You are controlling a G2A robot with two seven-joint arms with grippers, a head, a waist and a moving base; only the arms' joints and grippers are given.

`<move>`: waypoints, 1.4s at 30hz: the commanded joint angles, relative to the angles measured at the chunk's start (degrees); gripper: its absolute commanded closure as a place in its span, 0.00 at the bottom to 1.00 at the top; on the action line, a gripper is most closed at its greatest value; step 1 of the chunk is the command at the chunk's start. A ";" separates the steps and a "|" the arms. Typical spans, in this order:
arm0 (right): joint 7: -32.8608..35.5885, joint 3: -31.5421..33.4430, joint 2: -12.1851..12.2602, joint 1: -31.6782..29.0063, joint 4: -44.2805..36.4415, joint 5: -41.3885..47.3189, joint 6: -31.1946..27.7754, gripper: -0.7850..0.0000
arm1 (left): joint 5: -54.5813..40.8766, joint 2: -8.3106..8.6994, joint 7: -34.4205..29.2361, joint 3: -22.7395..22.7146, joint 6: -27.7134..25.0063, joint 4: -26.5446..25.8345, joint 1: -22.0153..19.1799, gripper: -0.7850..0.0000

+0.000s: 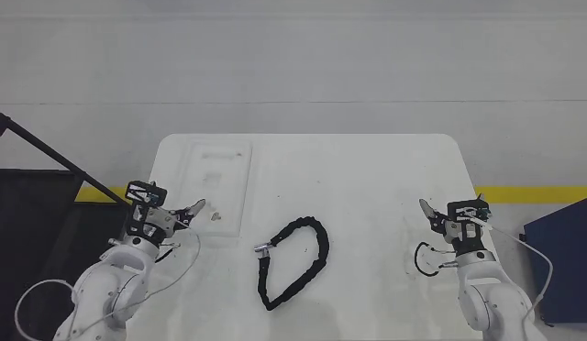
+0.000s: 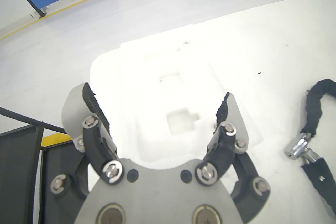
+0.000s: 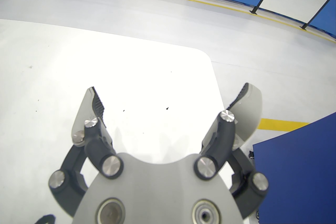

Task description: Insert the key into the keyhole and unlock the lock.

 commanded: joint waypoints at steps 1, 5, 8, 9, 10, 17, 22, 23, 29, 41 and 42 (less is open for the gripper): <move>0.00 0.00 0.00 0.00 0.00 0.00 0.00 0.00 | -5.77 0.18 -7.38 -2.61 -0.86 -2.48 -0.77 0.00; 0.00 0.00 0.00 0.00 0.00 0.00 0.00 0.00 | -13.72 0.74 -22.52 -5.47 -2.02 -6.09 -3.20 0.00; 0.00 0.00 0.00 0.00 0.00 0.00 0.00 0.00 | -22.90 1.25 -36.39 -5.97 -1.41 -6.74 -6.99 0.00; 0.00 0.00 0.00 0.00 0.00 0.00 0.00 0.00 | -26.60 1.47 -41.83 -6.03 -0.59 -6.65 -8.84 0.00; 0.00 0.00 0.00 0.00 0.00 0.00 0.00 0.00 | -27.24 1.82 -46.84 -6.04 -0.43 -6.57 -10.75 0.00; 0.00 0.00 0.00 0.00 0.00 0.00 0.00 0.00 | -24.70 3.15 -62.98 0.01 1.39 -1.49 -21.10 0.00; 0.00 0.00 0.00 0.00 0.00 0.00 0.00 0.00 | -23.34 3.33 -67.59 5.99 4.63 3.84 -27.25 0.00; 0.00 0.00 0.00 0.00 0.00 0.00 0.00 0.00 | -23.90 3.29 -68.61 7.19 5.62 4.94 -28.31 0.00; 0.00 0.00 0.00 0.00 0.00 0.00 0.00 0.00 | -24.90 3.55 -70.62 13.29 7.42 9.03 -30.90 0.00; 0.00 0.00 0.00 0.00 0.00 0.00 0.00 0.00 | -29.11 4.23 -70.52 16.78 12.31 14.17 -33.77 0.44; 0.00 0.00 0.00 0.00 0.00 0.00 0.00 0.00 | -29.14 4.25 -70.50 17.11 12.35 14.26 -33.96 0.45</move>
